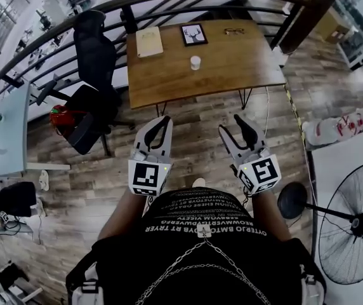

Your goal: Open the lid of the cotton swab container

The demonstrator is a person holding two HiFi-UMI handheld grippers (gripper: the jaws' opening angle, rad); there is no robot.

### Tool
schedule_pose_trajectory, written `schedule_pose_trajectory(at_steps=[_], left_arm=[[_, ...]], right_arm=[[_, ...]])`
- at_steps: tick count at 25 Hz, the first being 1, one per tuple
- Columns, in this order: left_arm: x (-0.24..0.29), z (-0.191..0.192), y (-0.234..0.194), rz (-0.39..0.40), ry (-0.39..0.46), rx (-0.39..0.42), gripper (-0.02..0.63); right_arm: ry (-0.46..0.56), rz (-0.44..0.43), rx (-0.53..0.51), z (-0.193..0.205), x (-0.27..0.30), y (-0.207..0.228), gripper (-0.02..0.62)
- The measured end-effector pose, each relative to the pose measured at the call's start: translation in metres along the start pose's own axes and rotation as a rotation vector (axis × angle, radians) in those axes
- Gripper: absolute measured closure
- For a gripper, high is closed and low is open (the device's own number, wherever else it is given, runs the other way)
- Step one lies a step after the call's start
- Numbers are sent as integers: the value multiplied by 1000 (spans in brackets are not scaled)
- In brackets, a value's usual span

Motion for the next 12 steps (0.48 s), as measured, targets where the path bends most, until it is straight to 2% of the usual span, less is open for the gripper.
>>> schedule_pose_trajectory(at_steps=[12], left_arm=[[59,-2,-1,20,-18,-10,575]], right_arm=[[-34,-19,21,14,28,39,387]])
Point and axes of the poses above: the fingertips, and each gripper's own axes: x forward along the fingers, y to its right, z out of its underside, the point moved 2 cm from there along -x, backward along the fingers, and after that the axes turned 14 degrees about z, right-handed, at the moved point
